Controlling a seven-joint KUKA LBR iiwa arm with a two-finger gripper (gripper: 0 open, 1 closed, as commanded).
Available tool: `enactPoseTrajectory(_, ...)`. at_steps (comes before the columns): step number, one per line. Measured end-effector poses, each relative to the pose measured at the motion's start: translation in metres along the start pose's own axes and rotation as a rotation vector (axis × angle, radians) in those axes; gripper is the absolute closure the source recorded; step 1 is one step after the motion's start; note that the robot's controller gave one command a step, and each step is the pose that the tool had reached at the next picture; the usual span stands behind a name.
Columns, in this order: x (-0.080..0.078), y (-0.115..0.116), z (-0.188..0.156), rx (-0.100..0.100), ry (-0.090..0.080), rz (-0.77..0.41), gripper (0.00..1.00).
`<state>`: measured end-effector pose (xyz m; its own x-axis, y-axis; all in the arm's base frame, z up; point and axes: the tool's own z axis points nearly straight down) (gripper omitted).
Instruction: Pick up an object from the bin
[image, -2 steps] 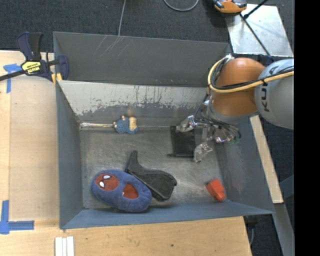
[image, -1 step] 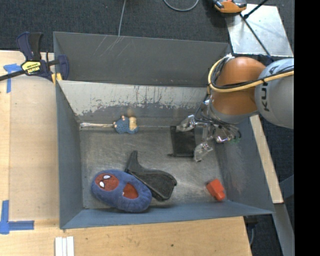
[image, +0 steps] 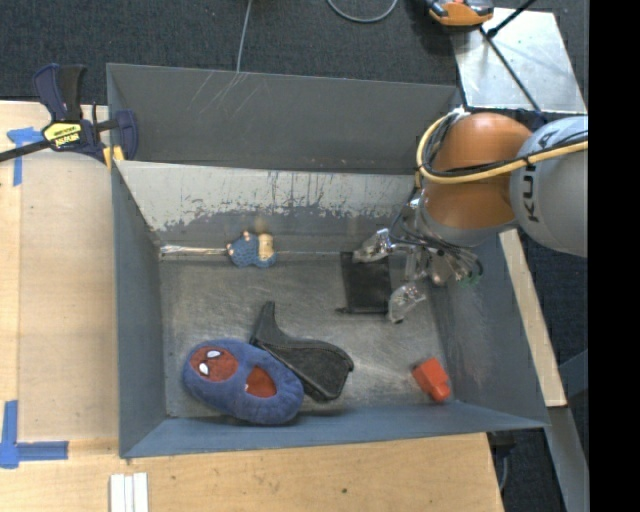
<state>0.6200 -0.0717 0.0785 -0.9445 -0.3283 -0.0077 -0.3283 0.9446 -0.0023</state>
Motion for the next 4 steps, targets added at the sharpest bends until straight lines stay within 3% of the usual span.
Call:
enactPoseTrajectory(1, -0.001, -0.001, -0.001, 0.001, -0.001, 0.003, 0.00)
enactPoseTrajectory(2, -0.003, -0.002, -0.004, 0.003, -0.008, 0.005, 1.00)
enactPoseTrajectory(3, -0.005, -0.003, -0.013, 0.001, -0.002, 0.008, 1.00)
enactPoseTrajectory(4, -0.007, -0.004, -0.054, 0.002, -0.001, 0.011, 1.00)
